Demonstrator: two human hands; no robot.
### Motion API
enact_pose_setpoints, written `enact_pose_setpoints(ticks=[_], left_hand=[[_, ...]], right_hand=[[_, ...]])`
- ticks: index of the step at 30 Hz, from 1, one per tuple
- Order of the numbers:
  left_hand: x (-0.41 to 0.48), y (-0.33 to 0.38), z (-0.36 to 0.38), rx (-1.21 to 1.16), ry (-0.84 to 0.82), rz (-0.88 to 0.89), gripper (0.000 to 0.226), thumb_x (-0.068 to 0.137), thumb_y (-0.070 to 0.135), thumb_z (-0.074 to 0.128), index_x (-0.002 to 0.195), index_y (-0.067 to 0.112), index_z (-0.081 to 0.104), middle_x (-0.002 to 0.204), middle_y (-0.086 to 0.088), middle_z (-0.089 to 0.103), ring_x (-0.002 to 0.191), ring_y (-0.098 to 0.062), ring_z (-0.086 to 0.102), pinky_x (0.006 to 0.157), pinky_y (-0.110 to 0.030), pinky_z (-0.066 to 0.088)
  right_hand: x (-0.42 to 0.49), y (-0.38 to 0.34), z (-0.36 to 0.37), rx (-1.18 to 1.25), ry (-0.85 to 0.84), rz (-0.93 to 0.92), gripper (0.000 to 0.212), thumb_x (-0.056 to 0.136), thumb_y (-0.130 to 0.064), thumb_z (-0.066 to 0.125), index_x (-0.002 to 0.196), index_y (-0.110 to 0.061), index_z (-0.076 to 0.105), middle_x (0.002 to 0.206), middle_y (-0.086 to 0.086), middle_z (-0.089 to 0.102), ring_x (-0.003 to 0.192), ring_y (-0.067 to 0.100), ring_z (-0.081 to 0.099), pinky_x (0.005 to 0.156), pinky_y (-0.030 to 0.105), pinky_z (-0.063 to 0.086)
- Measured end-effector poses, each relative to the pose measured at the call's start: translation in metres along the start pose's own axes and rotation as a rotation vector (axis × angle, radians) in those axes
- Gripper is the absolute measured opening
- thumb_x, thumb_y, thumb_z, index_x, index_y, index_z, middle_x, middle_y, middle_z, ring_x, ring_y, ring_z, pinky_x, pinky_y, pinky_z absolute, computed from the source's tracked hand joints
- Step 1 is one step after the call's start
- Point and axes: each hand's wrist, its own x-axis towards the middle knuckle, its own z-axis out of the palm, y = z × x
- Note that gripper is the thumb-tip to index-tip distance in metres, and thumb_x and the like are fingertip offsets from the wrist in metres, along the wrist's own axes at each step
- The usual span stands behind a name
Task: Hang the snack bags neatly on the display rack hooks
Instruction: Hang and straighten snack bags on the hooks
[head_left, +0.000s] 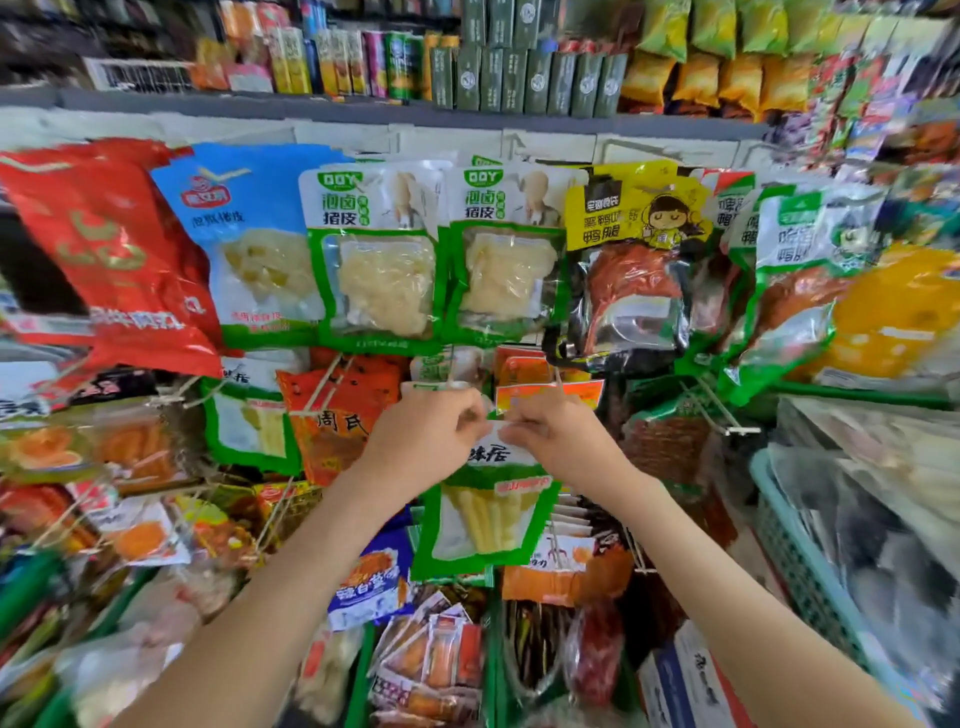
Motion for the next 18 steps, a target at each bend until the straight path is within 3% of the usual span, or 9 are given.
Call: enact_pose_setpoints(ticks=[2, 5, 10, 14, 18], left_hand=[[-0.014, 0.000, 0.009, 0.091, -0.077, 0.004, 0.018, 0.091, 0.045, 0.052, 0.088, 0.030, 0.060, 0.066, 0.013, 0.051, 0.060, -0.008, 0.051, 0.044, -0.024, 0.032], [-0.030, -0.008, 0.028, 0.125, -0.125, -0.013, 0.024, 0.093, 0.044, 0.049, 0.089, 0.025, 0.062, 0.079, 0.005, 0.059, 0.076, -0.017, 0.058, 0.053, -0.031, 0.041], [-0.043, -0.029, 0.050, 0.026, -0.130, -0.051, 0.019, 0.094, 0.032, 0.051, 0.082, 0.020, 0.060, 0.080, 0.005, 0.054, 0.088, -0.019, 0.058, 0.066, -0.034, 0.045], [-0.036, -0.058, 0.060, -0.027, -0.110, -0.051, 0.018, 0.095, 0.028, 0.051, 0.085, 0.018, 0.063, 0.076, 0.010, 0.047, 0.078, -0.015, 0.055, 0.061, -0.031, 0.044], [-0.025, -0.083, 0.065, -0.036, -0.081, -0.024, 0.019, 0.095, 0.027, 0.050, 0.088, 0.017, 0.065, 0.079, 0.008, 0.049, 0.074, -0.013, 0.050, 0.056, -0.028, 0.032]], right_hand=[[-0.013, 0.000, 0.014, 0.024, -0.011, -0.029, 0.020, 0.083, -0.013, 0.065, 0.064, -0.010, 0.059, 0.056, -0.008, 0.046, 0.056, 0.006, 0.042, 0.054, 0.016, 0.028], [-0.028, 0.004, 0.038, 0.050, -0.019, -0.033, 0.019, 0.083, -0.011, 0.065, 0.065, -0.012, 0.060, 0.058, -0.014, 0.044, 0.059, 0.009, 0.041, 0.057, 0.016, 0.028], [-0.039, 0.020, 0.060, 0.154, 0.023, 0.042, 0.012, 0.088, -0.013, 0.060, 0.089, -0.005, 0.070, 0.085, 0.003, 0.067, 0.080, 0.003, 0.048, 0.072, 0.004, 0.033], [-0.035, 0.041, 0.070, 0.233, 0.006, 0.283, 0.024, 0.096, -0.020, 0.047, 0.104, -0.005, 0.064, 0.100, 0.006, 0.062, 0.096, 0.019, 0.052, 0.073, 0.019, 0.032], [-0.011, 0.047, 0.084, 0.187, 0.020, 0.378, 0.028, 0.096, -0.013, 0.046, 0.123, -0.008, 0.054, 0.115, 0.007, 0.056, 0.099, 0.016, 0.051, 0.075, 0.015, 0.034]])
